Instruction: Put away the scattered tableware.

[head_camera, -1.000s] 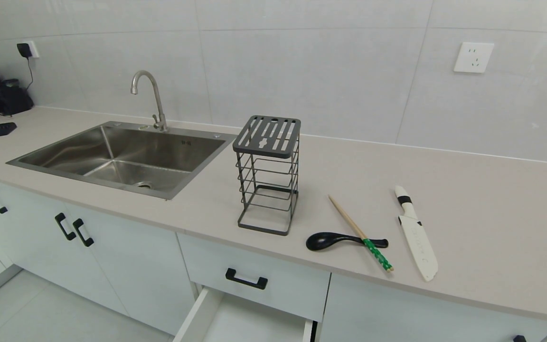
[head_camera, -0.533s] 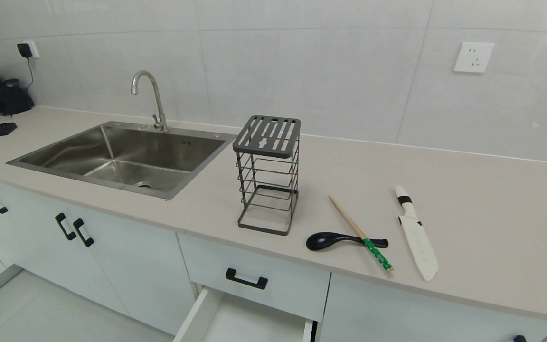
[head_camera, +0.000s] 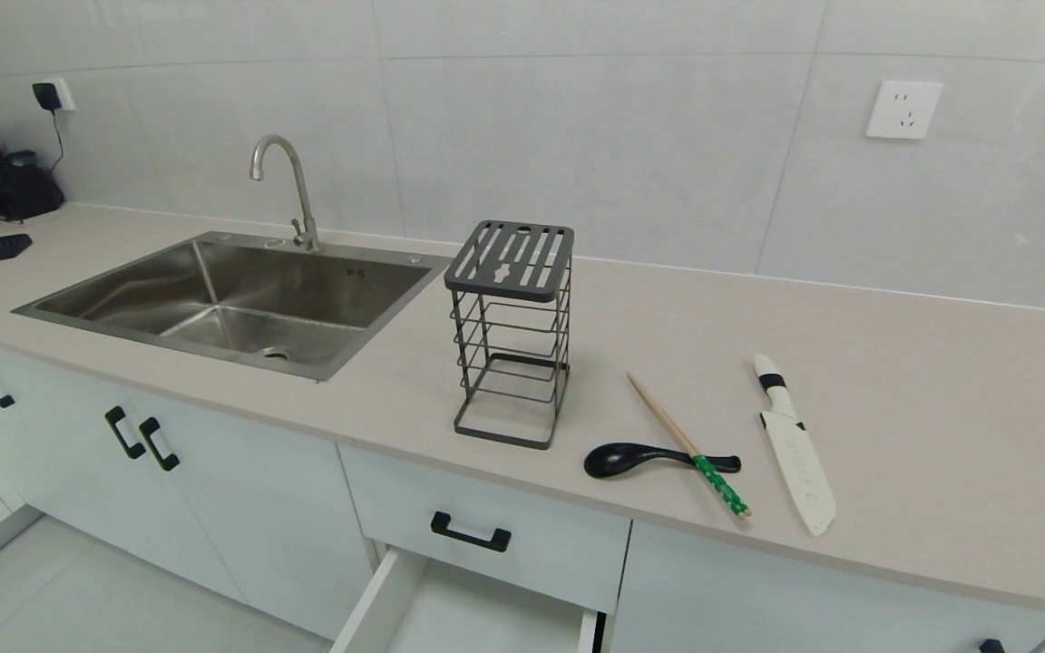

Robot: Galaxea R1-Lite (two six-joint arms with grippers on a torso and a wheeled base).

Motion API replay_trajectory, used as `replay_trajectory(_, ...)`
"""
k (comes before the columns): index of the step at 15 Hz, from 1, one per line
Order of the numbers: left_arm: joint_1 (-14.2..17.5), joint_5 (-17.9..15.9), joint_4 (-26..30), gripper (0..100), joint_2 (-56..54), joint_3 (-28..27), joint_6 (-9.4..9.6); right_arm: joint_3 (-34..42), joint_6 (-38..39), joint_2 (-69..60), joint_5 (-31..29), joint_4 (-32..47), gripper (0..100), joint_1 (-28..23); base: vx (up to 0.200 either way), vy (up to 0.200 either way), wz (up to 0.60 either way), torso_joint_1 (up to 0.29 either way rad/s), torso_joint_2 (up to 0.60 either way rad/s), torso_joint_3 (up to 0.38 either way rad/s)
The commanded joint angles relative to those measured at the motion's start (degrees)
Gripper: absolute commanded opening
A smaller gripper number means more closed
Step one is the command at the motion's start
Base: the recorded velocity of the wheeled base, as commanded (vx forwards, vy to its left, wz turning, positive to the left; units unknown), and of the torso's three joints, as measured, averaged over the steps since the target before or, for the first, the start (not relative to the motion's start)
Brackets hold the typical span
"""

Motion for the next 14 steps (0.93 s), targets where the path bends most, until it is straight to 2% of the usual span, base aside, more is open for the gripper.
replay_trajectory(1,0.00,-0.04,0.02,100,0.07,0.00,-0.79,-3.12,-1.57,22.75,0.85,0.19,100,7.82,0.000,0.000,0.00,0.000,0.00,0.000)
replay_trajectory(3,0.00,-0.13,0.02,100,0.07,0.00,-0.26,-3.12,-1.83,30.66,-5.04,-3.50,100,9.14,0.000,0.000,0.00,0.000,0.00,0.000)
replay_trajectory(7,0.00,-0.04,0.02,100,0.07,0.00,-0.44,-3.39,-2.01,42.70,-5.39,-12.29,100,8.88,0.000,0.000,0.00,0.000,0.00,0.000)
replay_trajectory(8,0.00,-0.04,0.02,100,0.07,0.00,-0.44,-3.39,-2.01,42.97,-5.39,-12.38,100,8.88,0.000,0.000,0.00,0.000,0.00,0.000)
replay_trajectory(9,0.00,0.05,0.02,100,0.07,0.00,-0.35,-5.76,-1.92,49.12,-5.39,-15.54,100,10.11,0.000,0.000,0.00,0.000,0.00,0.000)
replay_trajectory(12,0.00,0.14,0.11,100,0.07,0.00,-0.09,-12.88,4.76,54.30,-5.92,-16.15,100,10.37,0.000,0.000,0.00,0.000,0.00,0.000)
replay_trajectory(13,0.00,0.58,0.11,100,0.07,0.00,0.00,-15.43,10.56,56.85,-8.65,-16.15,100,11.78,0.000,0.000,0.00,0.000,0.00,0.000)
replay_trajectory(14,0.00,0.75,0.11,100,0.07,0.00,0.00,-15.69,11.44,57.47,-9.61,-16.24,100,12.13,0.000,0.000,0.00,0.000,0.00,0.000)
